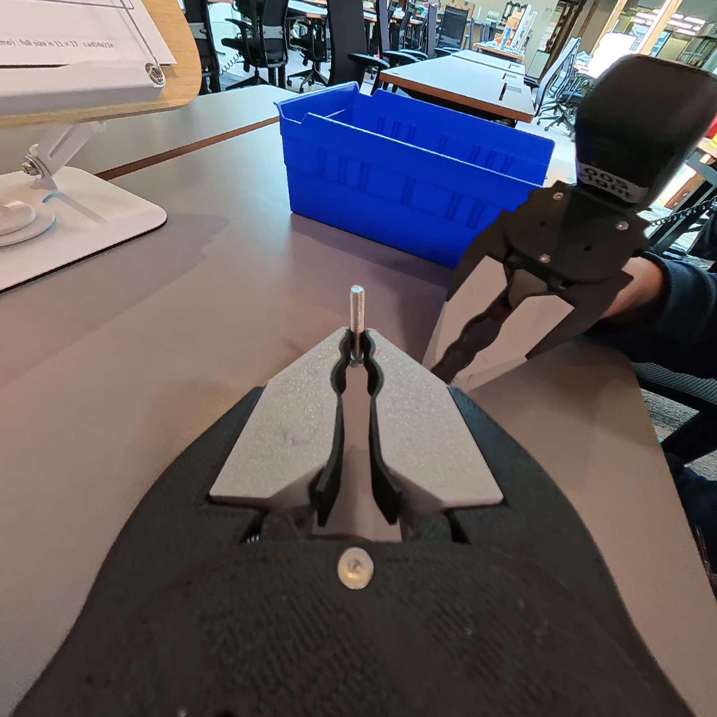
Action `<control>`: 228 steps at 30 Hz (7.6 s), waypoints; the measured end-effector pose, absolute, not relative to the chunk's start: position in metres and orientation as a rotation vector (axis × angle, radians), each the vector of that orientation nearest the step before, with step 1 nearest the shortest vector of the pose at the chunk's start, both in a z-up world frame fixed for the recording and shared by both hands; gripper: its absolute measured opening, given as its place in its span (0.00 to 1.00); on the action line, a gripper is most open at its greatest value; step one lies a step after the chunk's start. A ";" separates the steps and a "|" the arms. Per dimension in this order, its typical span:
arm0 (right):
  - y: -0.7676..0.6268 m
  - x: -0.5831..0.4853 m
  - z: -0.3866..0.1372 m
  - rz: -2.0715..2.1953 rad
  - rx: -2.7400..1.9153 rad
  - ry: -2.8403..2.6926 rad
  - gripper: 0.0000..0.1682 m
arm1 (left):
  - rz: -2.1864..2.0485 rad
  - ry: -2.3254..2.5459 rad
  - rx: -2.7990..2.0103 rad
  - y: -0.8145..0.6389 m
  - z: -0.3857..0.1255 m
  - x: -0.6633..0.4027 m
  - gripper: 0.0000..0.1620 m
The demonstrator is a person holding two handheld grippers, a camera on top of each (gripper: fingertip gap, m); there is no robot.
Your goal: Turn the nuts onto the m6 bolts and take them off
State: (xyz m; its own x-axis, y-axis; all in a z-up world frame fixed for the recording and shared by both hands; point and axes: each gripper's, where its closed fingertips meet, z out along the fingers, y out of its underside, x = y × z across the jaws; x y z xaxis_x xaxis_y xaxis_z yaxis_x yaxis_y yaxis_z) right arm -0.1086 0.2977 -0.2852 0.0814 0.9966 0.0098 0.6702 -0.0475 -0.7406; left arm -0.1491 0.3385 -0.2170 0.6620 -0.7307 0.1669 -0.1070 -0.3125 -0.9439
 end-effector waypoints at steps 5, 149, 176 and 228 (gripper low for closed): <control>0.299 -0.109 -0.286 0.699 -1.776 -1.651 0.06 | -0.733 0.671 -1.806 0.338 -0.217 -0.149 0.02; 0.309 -0.118 -0.161 1.294 -1.219 -1.324 0.14 | -0.786 0.889 -1.732 0.310 -0.218 -0.125 0.02; 0.291 -0.129 -0.184 1.211 -1.197 -1.497 0.01 | -0.823 1.042 -1.713 0.291 -0.225 -0.108 0.02; 0.187 -0.049 -0.286 0.788 -1.435 -2.126 0.05 | -0.703 0.755 -1.832 0.330 -0.226 -0.142 0.02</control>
